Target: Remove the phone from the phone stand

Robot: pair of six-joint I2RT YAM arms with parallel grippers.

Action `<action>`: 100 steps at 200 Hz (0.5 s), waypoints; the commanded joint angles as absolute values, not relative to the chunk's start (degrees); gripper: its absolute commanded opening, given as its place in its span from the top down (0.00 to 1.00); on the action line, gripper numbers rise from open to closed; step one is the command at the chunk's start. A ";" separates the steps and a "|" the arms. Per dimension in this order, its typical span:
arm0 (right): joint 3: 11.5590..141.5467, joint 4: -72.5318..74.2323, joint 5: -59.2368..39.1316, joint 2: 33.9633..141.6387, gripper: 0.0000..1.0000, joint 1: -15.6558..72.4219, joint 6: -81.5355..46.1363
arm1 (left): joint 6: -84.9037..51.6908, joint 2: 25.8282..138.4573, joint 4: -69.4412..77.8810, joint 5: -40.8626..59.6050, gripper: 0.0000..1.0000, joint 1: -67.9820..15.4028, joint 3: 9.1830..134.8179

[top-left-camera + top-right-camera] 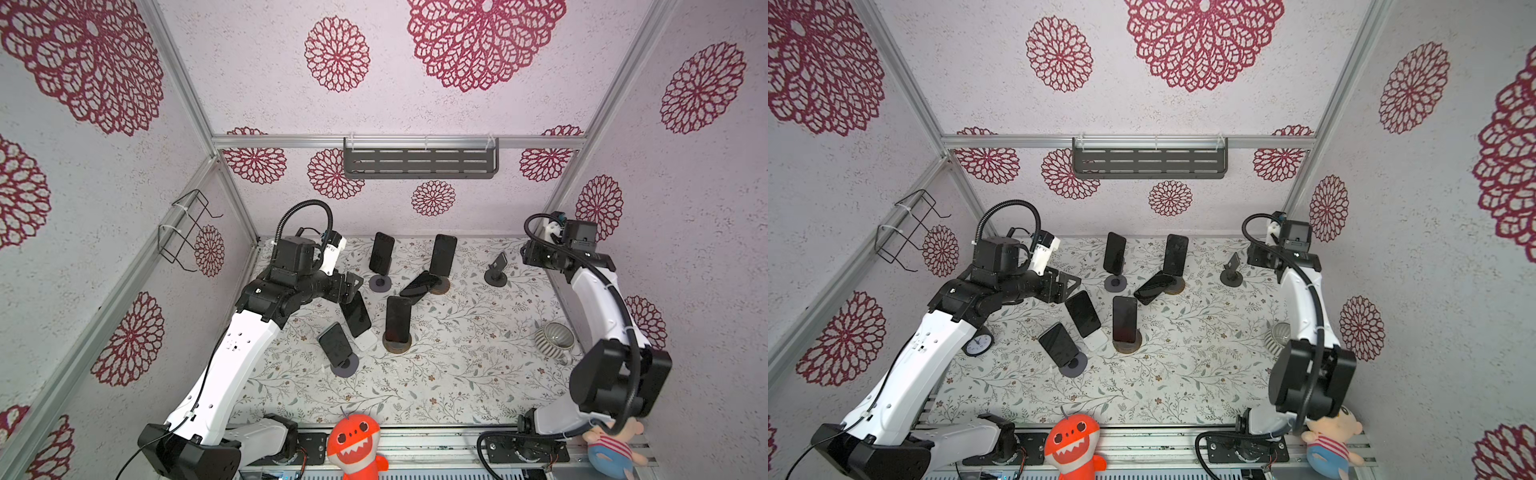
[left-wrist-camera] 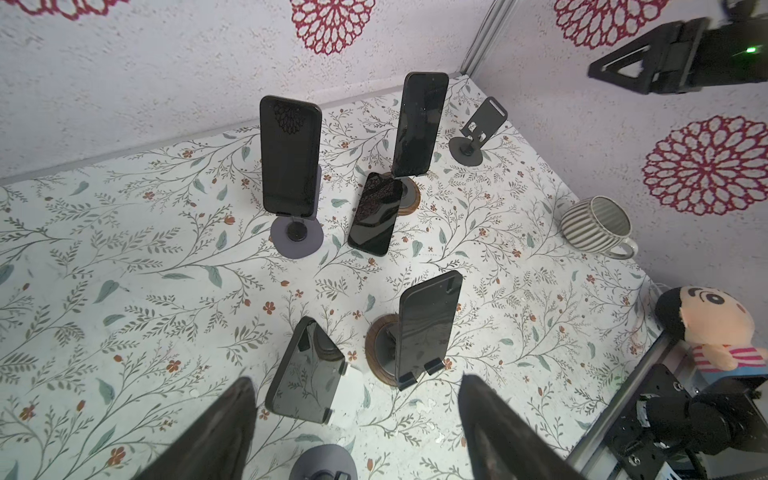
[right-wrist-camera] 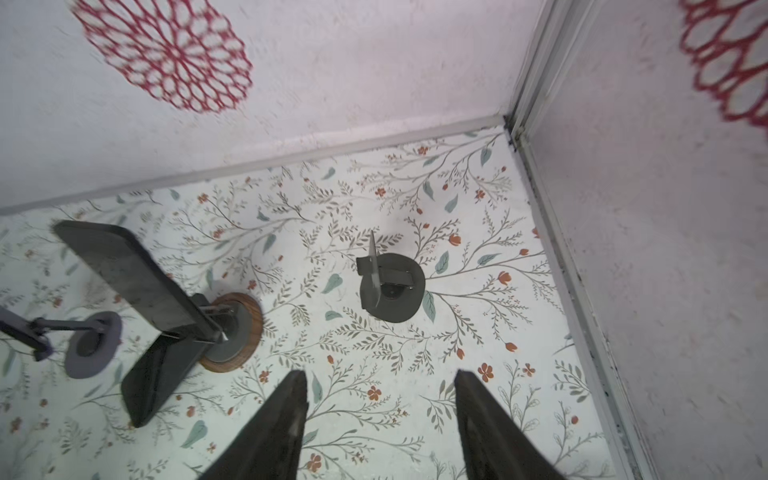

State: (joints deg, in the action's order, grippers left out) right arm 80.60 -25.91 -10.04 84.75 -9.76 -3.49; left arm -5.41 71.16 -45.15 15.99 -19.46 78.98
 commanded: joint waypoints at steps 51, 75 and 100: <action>56.18 -10.83 -0.19 71.23 0.47 16.72 -25.21 | -2.50 72.41 -42.08 17.75 0.16 -18.18 77.91; 51.56 0.49 3.11 76.15 0.49 23.16 -31.84 | -3.08 71.50 -40.37 19.43 0.16 -16.59 75.82; 50.15 13.08 4.16 84.55 0.52 25.76 -36.45 | -2.99 70.98 -40.42 19.73 0.16 -15.95 74.91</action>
State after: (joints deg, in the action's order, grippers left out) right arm 50.30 -4.01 0.32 79.37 24.25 -27.66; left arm -3.44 72.60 -42.46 18.06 -16.73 75.83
